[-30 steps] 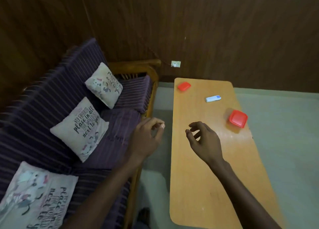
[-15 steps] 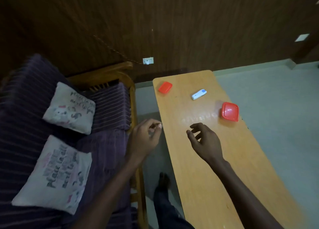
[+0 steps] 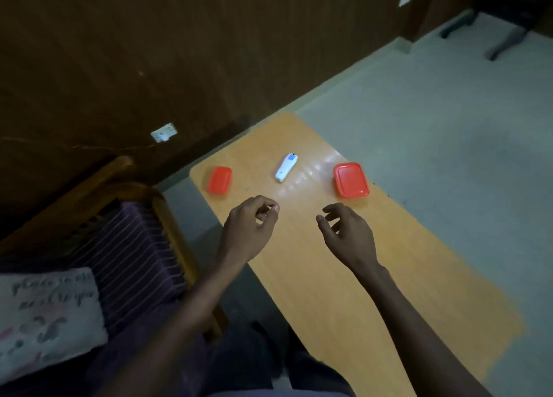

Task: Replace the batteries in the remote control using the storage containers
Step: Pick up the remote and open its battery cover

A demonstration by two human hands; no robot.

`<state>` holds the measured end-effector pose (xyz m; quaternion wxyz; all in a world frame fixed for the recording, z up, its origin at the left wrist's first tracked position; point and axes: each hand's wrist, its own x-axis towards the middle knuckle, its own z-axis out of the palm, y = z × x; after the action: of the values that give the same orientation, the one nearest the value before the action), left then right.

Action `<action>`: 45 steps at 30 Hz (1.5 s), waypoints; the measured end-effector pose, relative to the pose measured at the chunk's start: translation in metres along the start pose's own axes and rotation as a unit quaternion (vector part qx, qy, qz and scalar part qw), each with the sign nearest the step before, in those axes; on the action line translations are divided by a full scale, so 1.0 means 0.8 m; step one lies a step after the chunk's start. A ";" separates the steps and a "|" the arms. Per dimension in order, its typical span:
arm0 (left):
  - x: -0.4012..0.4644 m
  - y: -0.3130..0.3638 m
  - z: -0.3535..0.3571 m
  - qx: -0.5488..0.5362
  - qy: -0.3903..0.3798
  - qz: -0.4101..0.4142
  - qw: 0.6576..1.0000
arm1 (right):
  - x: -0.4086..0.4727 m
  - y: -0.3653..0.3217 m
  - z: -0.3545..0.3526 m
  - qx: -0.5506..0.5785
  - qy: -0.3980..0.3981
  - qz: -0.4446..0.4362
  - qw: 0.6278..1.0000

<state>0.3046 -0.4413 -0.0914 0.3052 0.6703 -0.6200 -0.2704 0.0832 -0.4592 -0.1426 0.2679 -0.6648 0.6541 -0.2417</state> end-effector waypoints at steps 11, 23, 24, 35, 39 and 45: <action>0.182 -0.077 0.106 -0.001 -0.219 0.077 0.973 | 0.066 0.068 0.064 0.000 0.109 0.218 0.970; 0.290 -0.247 0.305 -0.026 -0.328 0.164 0.930 | 0.131 0.195 0.282 -0.011 0.194 0.329 0.924; 0.287 -0.260 0.324 -0.036 -0.326 0.174 0.928 | 0.134 0.215 0.297 -0.026 0.208 0.324 0.923; 0.265 -0.332 0.417 -0.118 -0.241 0.297 0.916 | 0.145 0.323 0.362 -0.130 0.313 0.183 0.923; 0.255 -0.356 0.388 -0.141 -0.202 0.327 0.912 | 0.123 0.300 0.381 -0.143 0.328 0.153 0.921; 0.233 -0.426 0.311 -0.136 -0.184 0.306 0.924 | 0.074 0.231 0.439 -0.136 0.325 0.140 0.925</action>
<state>0.3632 -0.6302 -0.5079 0.3413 0.3389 -0.7974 -0.3644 0.1837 -0.5042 -0.5284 -0.0207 -0.4813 0.8185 -0.3131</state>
